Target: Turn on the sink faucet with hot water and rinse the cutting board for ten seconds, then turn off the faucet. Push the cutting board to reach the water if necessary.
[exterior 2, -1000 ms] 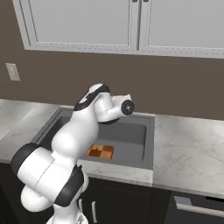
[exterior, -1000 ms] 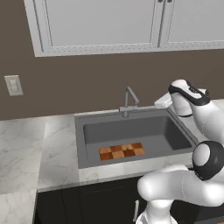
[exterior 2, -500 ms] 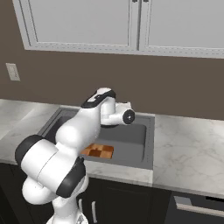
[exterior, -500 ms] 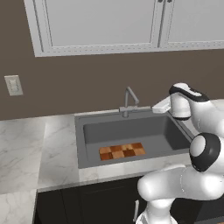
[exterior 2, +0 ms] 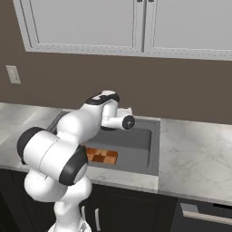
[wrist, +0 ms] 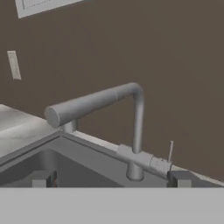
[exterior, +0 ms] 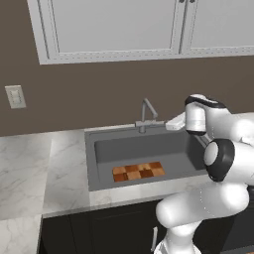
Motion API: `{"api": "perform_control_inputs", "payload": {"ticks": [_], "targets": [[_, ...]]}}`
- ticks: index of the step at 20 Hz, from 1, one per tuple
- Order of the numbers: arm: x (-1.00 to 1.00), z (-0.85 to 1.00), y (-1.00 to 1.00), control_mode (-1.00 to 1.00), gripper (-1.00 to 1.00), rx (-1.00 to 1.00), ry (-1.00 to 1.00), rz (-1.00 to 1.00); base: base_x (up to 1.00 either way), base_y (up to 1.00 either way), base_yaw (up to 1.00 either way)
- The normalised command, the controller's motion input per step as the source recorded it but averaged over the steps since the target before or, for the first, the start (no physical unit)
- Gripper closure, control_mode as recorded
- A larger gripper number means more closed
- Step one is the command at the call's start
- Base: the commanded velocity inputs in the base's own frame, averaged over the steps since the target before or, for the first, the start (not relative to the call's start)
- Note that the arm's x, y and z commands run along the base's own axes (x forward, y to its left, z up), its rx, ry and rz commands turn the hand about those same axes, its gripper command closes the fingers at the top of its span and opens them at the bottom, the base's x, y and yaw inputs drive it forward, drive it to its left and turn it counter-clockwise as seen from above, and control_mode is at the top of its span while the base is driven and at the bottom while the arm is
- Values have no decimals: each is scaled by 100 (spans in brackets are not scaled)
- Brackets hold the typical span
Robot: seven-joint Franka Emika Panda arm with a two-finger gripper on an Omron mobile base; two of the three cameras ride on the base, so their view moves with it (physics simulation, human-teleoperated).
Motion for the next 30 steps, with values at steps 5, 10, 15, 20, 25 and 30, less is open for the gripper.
{"api": "perform_control_inputs", "payload": {"ticks": [5, 10, 15, 20, 25, 30], "targets": [[10, -20, 3, -100, -100, 6, 0, -5, 0, 0, 0], [14, -14, 0, -100, -100, 6, -4, -2, 0, 0, 0], [26, 0, 0, -100, -100, 1, -2, 0, 0, 0, 0], [18, 0, 0, -100, -100, 1, -2, 0, 0, 0, 0], [10, 0, 0, -100, -100, 0, -1, -1, 0, 0, 0], [0, 0, 0, -100, -100, 1, 0, -1, 0, 0, 0]]}}
